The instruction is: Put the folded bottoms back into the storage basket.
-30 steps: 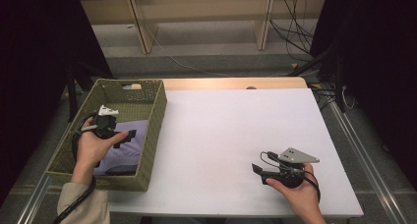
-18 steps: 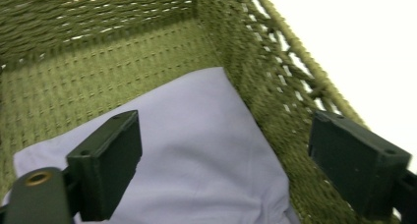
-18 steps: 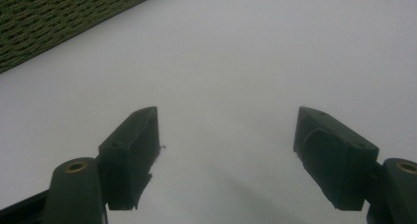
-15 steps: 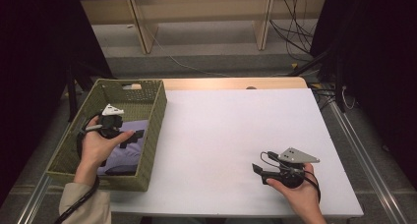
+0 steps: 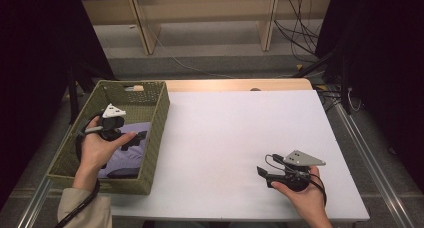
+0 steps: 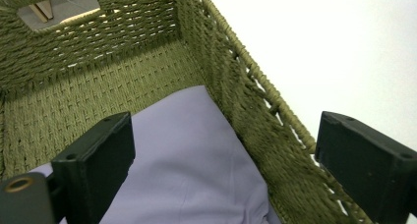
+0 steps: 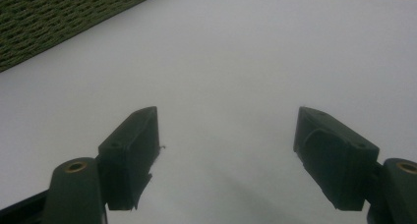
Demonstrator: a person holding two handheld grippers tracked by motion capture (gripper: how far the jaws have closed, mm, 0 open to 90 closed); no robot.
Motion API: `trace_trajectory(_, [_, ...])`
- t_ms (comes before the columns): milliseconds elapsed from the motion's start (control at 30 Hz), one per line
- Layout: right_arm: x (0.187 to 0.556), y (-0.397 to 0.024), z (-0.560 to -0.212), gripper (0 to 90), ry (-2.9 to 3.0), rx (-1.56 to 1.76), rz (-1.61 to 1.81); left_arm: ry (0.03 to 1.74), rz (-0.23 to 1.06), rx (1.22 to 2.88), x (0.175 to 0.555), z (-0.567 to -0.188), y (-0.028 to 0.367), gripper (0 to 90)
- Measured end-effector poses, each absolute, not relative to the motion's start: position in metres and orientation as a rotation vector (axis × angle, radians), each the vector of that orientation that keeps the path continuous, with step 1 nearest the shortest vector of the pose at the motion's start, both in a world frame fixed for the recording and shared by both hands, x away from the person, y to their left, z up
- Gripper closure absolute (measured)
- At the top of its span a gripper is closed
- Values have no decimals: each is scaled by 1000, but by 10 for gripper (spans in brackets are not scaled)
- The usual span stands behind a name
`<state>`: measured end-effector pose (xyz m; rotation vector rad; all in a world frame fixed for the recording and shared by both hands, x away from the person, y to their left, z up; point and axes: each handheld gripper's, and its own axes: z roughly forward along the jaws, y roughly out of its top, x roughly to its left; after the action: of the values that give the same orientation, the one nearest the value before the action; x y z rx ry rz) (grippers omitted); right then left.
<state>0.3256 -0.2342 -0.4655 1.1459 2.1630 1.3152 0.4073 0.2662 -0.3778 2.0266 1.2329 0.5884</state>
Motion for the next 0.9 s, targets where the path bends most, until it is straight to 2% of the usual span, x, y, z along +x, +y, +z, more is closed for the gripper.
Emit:
trace_trajectory(333, [325, -235, -465, 262, 2159, 1146, 1316, 1183, 534, 2016, 401, -371, 251, 61])
trace_trajectory(600, [325, -236, -464, 262, 2166, 1141, 1308, 1142, 493, 2002, 395, -372, 236, 15])
trace_trajectory(900, [325, -236, -464, 262, 2176, 1132, 1304, 1105, 494, 1994, 387, -373, 225, 0])
